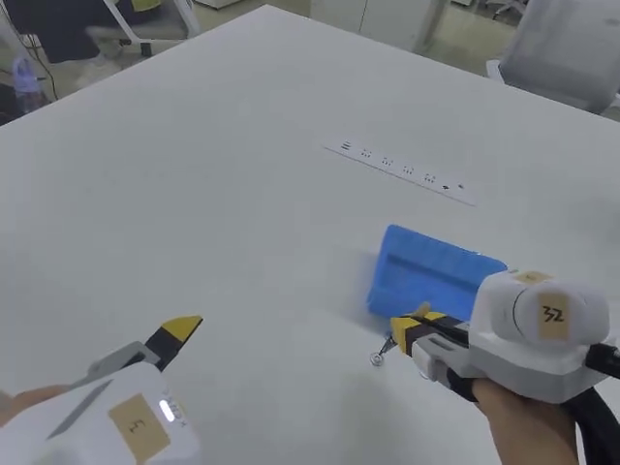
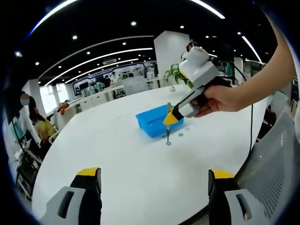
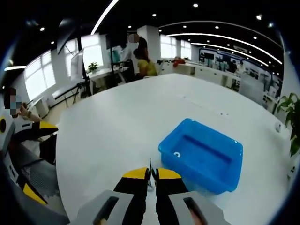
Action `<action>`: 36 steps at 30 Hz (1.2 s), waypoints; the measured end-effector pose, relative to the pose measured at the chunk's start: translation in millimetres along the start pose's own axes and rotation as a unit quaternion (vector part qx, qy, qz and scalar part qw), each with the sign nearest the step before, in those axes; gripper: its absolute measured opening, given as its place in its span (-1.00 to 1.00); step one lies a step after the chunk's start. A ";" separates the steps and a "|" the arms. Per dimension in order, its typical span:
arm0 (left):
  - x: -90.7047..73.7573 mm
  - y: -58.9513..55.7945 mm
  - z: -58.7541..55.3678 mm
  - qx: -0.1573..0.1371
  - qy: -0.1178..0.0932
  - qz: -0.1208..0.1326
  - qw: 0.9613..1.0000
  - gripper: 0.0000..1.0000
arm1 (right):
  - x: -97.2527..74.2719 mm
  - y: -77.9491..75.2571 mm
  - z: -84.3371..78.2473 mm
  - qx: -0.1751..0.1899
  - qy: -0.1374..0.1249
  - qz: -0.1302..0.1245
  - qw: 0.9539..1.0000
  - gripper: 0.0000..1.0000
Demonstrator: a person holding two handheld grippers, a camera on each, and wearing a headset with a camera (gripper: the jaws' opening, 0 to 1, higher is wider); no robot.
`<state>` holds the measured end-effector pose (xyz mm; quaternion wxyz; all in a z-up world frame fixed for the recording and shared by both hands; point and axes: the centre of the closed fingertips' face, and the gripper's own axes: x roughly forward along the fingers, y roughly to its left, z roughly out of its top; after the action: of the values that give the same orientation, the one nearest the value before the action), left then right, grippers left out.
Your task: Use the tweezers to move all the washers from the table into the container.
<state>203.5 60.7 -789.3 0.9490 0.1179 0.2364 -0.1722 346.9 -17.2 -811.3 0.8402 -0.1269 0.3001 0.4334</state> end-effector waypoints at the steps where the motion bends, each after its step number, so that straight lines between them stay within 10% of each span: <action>1: 0.0 0.1 -0.2 0.000 0.001 0.000 1.000 0.94 | 0.4 0.1 -0.8 0.001 0.002 0.000 1.000 -0.96; 36: 1.6 0.8 -4.2 0.007 0.012 0.003 1.000 0.91 | 7.4 0.8 -1.9 -0.065 -0.001 -0.013 0.998 -0.99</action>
<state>203.4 62.3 -793.6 0.9456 0.1273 0.2466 -0.1698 348.7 -12.8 -817.3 0.8362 -0.1849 0.2692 0.4407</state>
